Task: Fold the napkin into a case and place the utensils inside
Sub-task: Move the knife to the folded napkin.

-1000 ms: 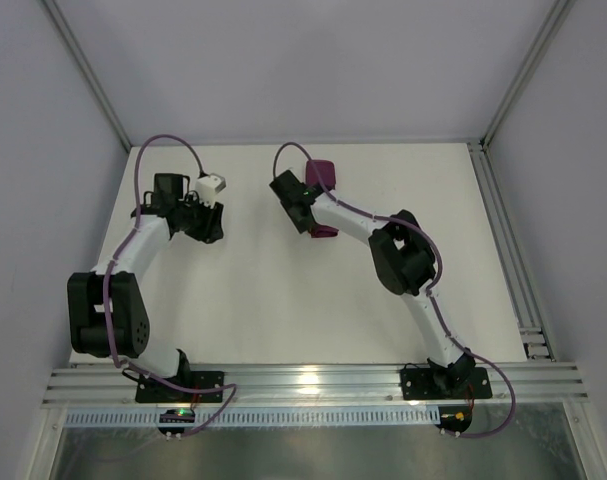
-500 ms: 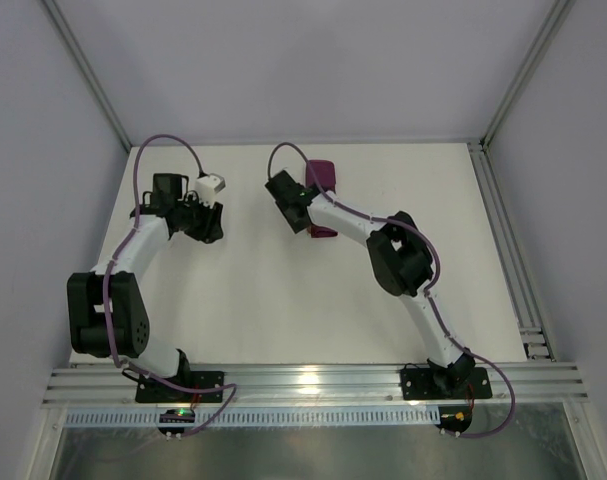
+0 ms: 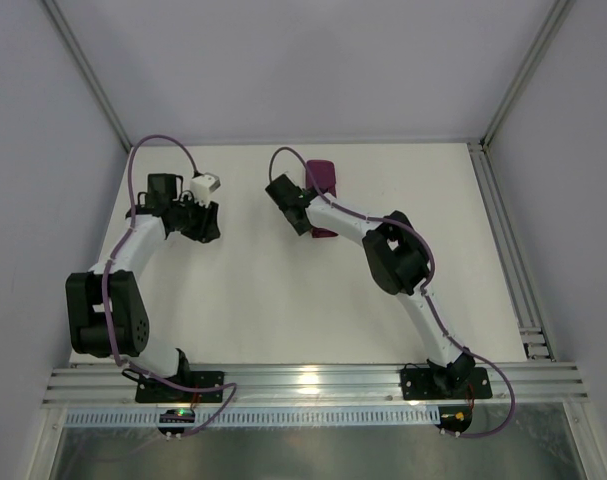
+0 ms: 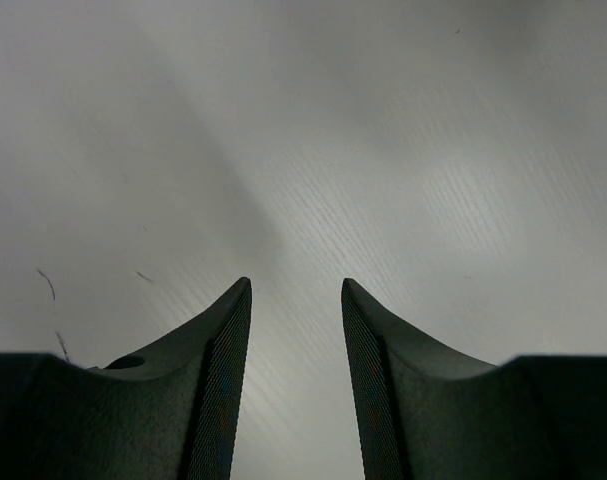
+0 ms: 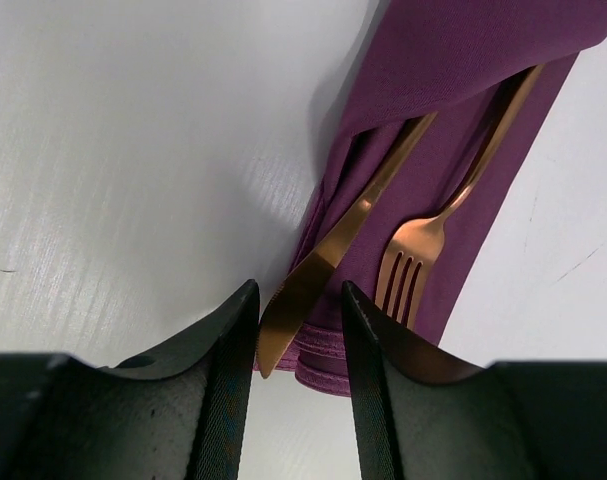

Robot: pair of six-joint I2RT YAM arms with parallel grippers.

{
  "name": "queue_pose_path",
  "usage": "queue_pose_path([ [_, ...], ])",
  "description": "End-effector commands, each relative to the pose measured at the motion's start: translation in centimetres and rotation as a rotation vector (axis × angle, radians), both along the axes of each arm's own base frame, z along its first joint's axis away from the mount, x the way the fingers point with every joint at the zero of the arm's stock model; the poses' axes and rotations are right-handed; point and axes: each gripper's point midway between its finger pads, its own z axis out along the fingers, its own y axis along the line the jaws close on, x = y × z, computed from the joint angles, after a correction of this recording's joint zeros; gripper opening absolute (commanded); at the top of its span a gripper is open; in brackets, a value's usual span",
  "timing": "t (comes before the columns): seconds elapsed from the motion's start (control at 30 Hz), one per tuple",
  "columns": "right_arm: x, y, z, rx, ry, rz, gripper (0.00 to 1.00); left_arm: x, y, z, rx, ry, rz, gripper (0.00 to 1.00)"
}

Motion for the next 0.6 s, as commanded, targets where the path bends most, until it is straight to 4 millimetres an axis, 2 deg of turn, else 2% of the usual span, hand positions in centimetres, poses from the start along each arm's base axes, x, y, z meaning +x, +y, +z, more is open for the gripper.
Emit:
queue_pose_path([
  [0.0,0.9,-0.1,2.4,-0.012,-0.057,-0.003,0.42,0.3,-0.3,0.8,-0.026,-0.015,-0.012,0.43],
  [0.33,1.0,-0.9,4.9,-0.022,-0.107,-0.019,0.42,0.4,-0.3,0.9,-0.024,-0.019,-0.016,0.43],
  [0.57,0.9,-1.5,5.4,-0.041,-0.114,-0.028,0.42,0.4,-0.4,1.0,-0.030,-0.020,-0.015,0.43],
])
